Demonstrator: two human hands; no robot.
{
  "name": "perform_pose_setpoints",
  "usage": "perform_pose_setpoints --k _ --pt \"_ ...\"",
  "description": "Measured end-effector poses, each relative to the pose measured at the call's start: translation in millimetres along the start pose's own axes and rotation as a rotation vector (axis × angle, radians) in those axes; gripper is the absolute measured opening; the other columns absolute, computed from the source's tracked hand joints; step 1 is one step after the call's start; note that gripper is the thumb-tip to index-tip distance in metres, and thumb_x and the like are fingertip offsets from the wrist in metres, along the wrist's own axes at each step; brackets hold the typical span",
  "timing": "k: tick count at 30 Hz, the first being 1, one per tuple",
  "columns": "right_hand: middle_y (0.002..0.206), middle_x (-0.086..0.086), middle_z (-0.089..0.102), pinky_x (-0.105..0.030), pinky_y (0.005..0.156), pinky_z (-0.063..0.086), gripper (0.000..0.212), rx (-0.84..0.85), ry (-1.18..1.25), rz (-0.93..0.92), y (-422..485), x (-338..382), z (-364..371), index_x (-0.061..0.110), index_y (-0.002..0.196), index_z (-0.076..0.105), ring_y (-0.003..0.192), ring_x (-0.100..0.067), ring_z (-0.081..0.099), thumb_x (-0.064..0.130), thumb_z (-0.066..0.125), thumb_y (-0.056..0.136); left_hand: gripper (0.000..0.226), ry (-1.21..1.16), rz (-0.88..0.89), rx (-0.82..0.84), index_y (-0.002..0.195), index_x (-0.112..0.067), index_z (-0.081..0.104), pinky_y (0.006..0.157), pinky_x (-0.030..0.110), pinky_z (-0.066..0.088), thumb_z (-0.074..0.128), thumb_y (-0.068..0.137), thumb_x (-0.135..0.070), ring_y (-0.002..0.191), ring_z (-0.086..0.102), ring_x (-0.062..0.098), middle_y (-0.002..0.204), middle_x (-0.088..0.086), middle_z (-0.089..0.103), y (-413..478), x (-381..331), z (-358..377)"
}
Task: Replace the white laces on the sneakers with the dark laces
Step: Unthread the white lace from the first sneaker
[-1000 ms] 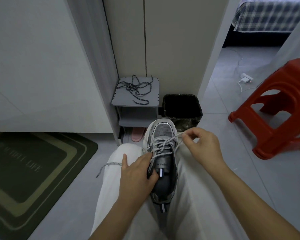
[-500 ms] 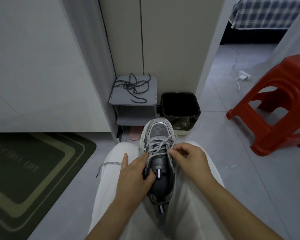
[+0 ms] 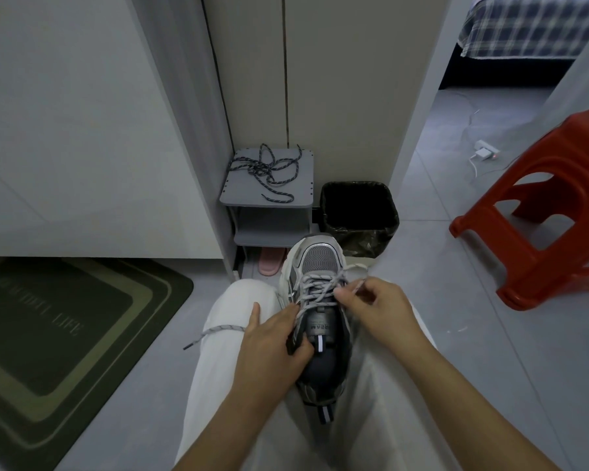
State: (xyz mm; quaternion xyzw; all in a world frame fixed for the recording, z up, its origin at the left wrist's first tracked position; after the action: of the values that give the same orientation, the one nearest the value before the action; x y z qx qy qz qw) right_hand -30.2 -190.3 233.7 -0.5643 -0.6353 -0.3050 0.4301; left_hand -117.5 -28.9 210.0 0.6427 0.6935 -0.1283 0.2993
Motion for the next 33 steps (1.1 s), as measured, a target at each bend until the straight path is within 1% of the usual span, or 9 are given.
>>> perform_pose_setpoints --k 6,11,15,17,19,22,26,30,33 --pt "0.075 0.005 0.065 -0.026 0.067 0.044 0.015 -0.068 -0.129 -0.040 0 -6 0 0.020 0.076 0.058 0.073 -0.012 0.061 0.024 0.060 0.090 0.049 -0.001 0.006 -0.030 0.125 -0.022 0.058 0.116 0.038 0.015 0.054 0.077 -0.031 0.101 0.054 0.004 0.110 -0.010 0.069 0 0 0" --pt "0.065 0.003 0.070 -0.032 0.070 0.053 0.025 -0.163 0.235 0.025 6 -6 -8 0.000 0.083 0.050 0.061 -0.014 0.069 0.019 0.045 0.097 0.049 -0.039 -0.015 -0.087 0.122 -0.019 0.061 0.113 0.045 0.018 0.064 0.073 -0.020 0.102 0.045 0.012 0.092 -0.008 0.072 -1 -8 -7" --pt "0.069 0.008 0.069 -0.027 0.070 0.050 0.012 -0.002 0.073 -0.041 0 -4 -1 0.017 0.072 0.063 0.068 -0.009 0.064 0.020 0.071 0.081 0.047 -0.046 -0.047 -0.093 0.118 -0.018 0.064 0.106 0.036 0.028 0.060 0.071 -0.023 0.107 0.040 0.015 0.100 -0.003 0.072 -1 -10 -9" --pt "0.074 0.005 0.067 -0.031 0.071 0.050 0.015 -0.015 -0.047 -0.096 -2 -7 0 0.023 0.068 0.062 0.072 -0.014 0.063 0.022 0.072 0.080 0.046 -0.039 -0.061 -0.050 0.117 -0.025 0.062 0.089 0.028 0.046 0.059 0.071 -0.028 0.090 0.056 0.015 0.095 -0.005 0.071 0 -8 -8" --pt "0.074 0.003 0.066 -0.033 0.071 0.049 0.018 -0.064 -0.118 -0.142 -4 -7 -1 0.023 0.067 0.060 0.073 -0.016 0.061 0.023 0.068 0.083 0.044 -0.040 -0.056 -0.021 0.116 -0.030 0.059 0.074 0.028 0.052 0.058 0.072 -0.031 0.082 0.061 0.015 0.091 -0.009 0.069 1 -6 -7" --pt "0.072 0.000 0.064 -0.033 0.067 0.046 0.018 -0.094 -0.201 -0.131 -3 -6 -3 0.016 0.074 0.056 0.071 -0.016 0.058 0.025 0.059 0.090 0.044 -0.024 -0.044 -0.029 0.118 -0.031 0.059 0.073 0.028 0.052 0.057 0.073 -0.032 0.082 0.063 0.012 0.094 -0.011 0.070 2 -5 -5" --pt "0.072 0.004 0.069 -0.032 0.075 0.049 0.021 -0.162 0.060 -0.022 2 -14 -6 0.016 0.075 0.050 0.071 -0.010 0.067 0.020 0.048 0.096 0.047 -0.030 -0.037 -0.034 0.119 -0.029 0.060 0.073 0.024 0.051 0.057 0.073 -0.032 0.083 0.063 0.009 0.095 -0.011 0.070 2 -6 -6" --pt "0.077 0.004 0.067 -0.029 0.072 0.049 0.009 -0.058 -0.012 -0.065 -2 -11 1 0.023 0.078 0.061 0.075 -0.012 0.064 0.025 0.066 0.084 0.046 -0.029 -0.051 -0.018 0.118 -0.031 0.059 0.073 0.028 0.053 0.057 0.073 -0.033 0.083 0.063 0.012 0.096 -0.011 0.070 2 -5 -6" --pt "0.076 0.001 0.067 -0.031 0.071 0.049 0.010 -0.065 -0.176 -0.140 -4 -11 0 0.020 0.076 0.062 0.075 -0.017 0.062 0.024 0.066 0.085 0.042 -0.027 -0.046 -0.022 0.113 -0.032 0.060 0.068 0.023 0.051 0.059 0.071 -0.031 0.077 0.062 0.010 0.089 -0.011 0.070 3 -6 -8"
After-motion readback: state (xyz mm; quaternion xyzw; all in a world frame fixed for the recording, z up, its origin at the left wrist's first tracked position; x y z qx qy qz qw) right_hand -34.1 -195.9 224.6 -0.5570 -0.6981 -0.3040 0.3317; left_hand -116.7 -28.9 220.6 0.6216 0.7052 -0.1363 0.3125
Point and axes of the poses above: each hand's wrist, its own y-axis towards the middle knuckle, its own z-axis out of the palm, x = y × z, the point moved 2 cm from there along y, towards the middle knuckle
